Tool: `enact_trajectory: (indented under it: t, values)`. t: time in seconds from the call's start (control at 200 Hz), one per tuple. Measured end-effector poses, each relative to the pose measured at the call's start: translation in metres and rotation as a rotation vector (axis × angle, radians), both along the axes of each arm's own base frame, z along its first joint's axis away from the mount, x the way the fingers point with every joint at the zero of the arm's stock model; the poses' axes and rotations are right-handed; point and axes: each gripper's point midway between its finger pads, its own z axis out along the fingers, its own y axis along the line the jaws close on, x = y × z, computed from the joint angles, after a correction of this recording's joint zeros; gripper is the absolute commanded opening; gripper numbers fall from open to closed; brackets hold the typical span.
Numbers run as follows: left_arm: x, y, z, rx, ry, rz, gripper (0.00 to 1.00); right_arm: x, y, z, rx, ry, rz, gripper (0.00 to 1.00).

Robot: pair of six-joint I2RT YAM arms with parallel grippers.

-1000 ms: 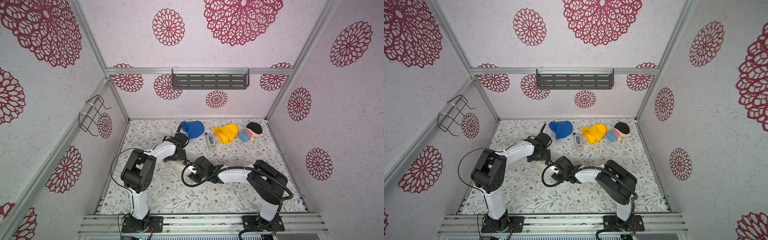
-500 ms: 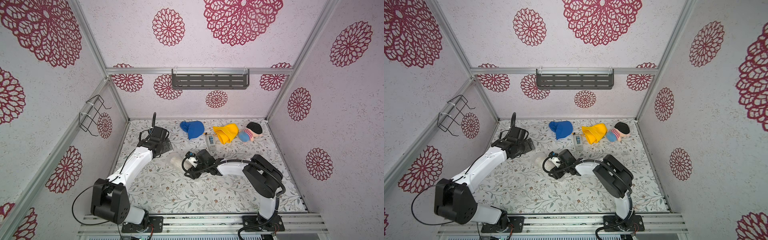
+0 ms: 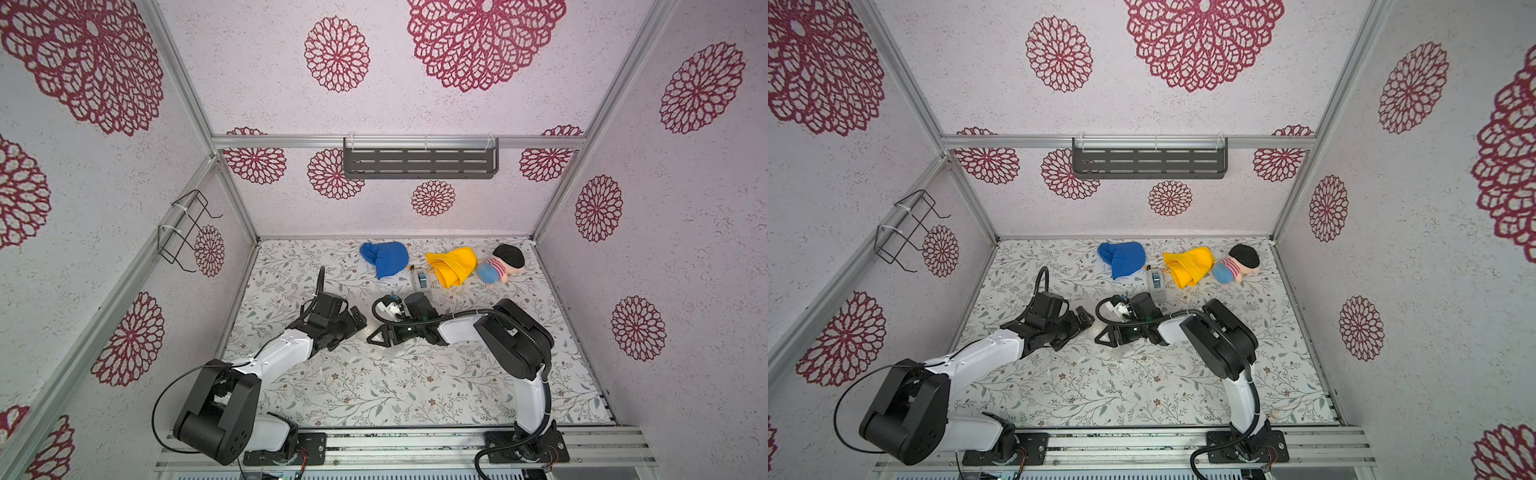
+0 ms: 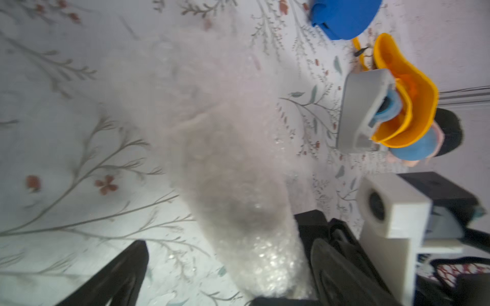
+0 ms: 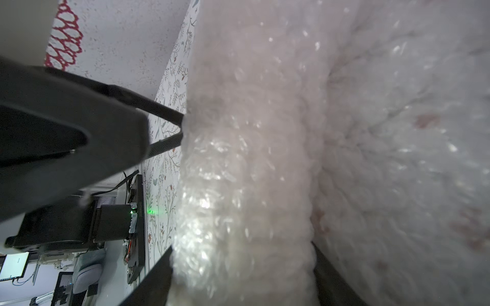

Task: Wrap vases in bubble wrap
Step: Wrap the vase in bubble wrap.

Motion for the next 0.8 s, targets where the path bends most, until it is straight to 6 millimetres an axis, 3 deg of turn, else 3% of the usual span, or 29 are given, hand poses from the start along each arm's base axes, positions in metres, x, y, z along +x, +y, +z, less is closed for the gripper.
enact_trajectory:
  t: [0.095, 0.325, 0.44, 0.625, 0.801]
  values:
    - [0.010, -0.012, -0.002, -0.060, -0.028, 0.006, 0.94, 0.000, 0.000, 0.000, 0.014, 0.008, -0.015, 0.39]
    - [0.020, -0.028, -0.034, -0.096, 0.019, 0.021, 0.86, 0.000, -0.002, 0.000, 0.049, 0.027, -0.057, 0.38]
    - [0.027, -0.034, -0.035, -0.105, 0.010, 0.027, 0.83, 0.001, -0.003, 0.001, 0.061, 0.038, -0.078, 0.38]
    - [0.034, -0.037, -0.040, -0.077, 0.015, 0.046, 0.64, 0.002, -0.004, 0.001, 0.068, 0.054, -0.104, 0.39]
    - [0.037, -0.042, -0.040, -0.041, 0.030, 0.042, 0.47, 0.004, -0.006, 0.001, 0.054, 0.058, -0.122, 0.50]
